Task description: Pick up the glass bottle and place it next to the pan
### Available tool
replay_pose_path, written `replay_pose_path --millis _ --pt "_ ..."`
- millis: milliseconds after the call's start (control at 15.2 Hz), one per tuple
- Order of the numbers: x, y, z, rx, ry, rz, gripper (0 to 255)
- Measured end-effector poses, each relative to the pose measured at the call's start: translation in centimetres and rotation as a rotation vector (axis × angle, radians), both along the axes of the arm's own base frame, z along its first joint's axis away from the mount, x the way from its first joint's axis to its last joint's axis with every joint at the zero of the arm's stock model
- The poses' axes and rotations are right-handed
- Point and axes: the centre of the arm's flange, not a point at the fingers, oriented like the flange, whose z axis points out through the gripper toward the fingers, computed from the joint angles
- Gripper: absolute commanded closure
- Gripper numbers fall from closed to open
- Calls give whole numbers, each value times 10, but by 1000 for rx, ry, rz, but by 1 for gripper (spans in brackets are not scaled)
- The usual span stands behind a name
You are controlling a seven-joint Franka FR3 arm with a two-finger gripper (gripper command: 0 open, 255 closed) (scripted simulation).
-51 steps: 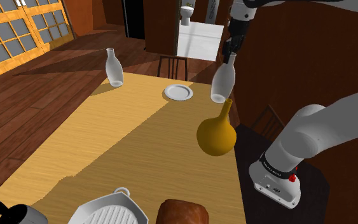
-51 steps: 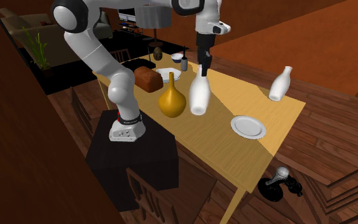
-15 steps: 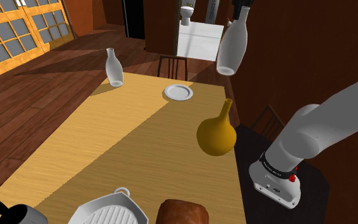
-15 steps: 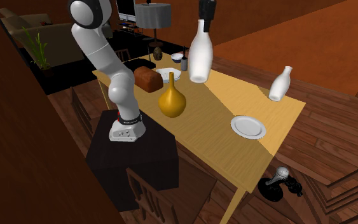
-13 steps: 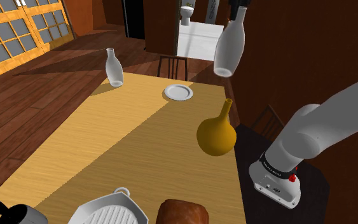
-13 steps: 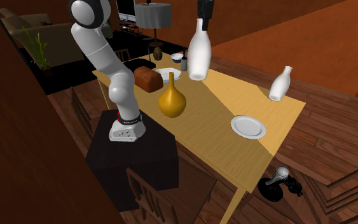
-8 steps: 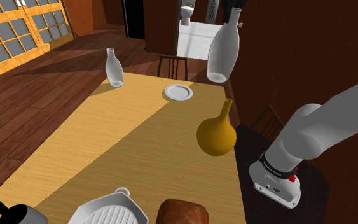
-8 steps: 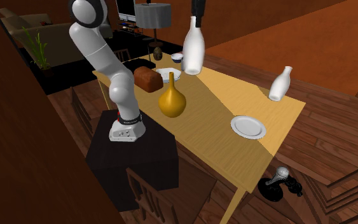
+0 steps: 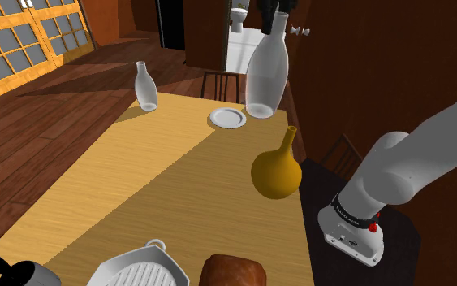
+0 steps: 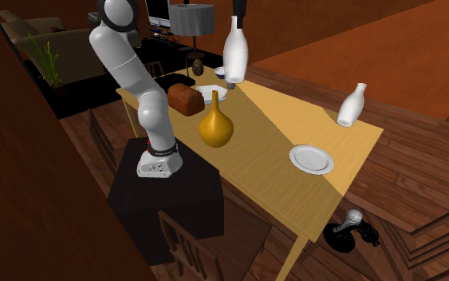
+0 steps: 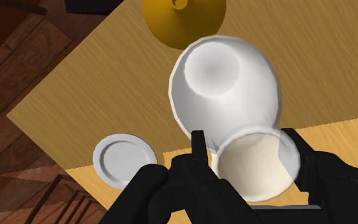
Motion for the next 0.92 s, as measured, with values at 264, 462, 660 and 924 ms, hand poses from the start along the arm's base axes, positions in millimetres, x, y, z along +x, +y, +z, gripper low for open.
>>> replay_pose_path --millis 264,462,660,924 --pt "-6 49 1 -1 0 0 255" --pt "-9 90 1 -1 0 0 255" --pt "-15 129 0 -1 0 0 255" --pt "-18 185 -1 -1 0 2 255"
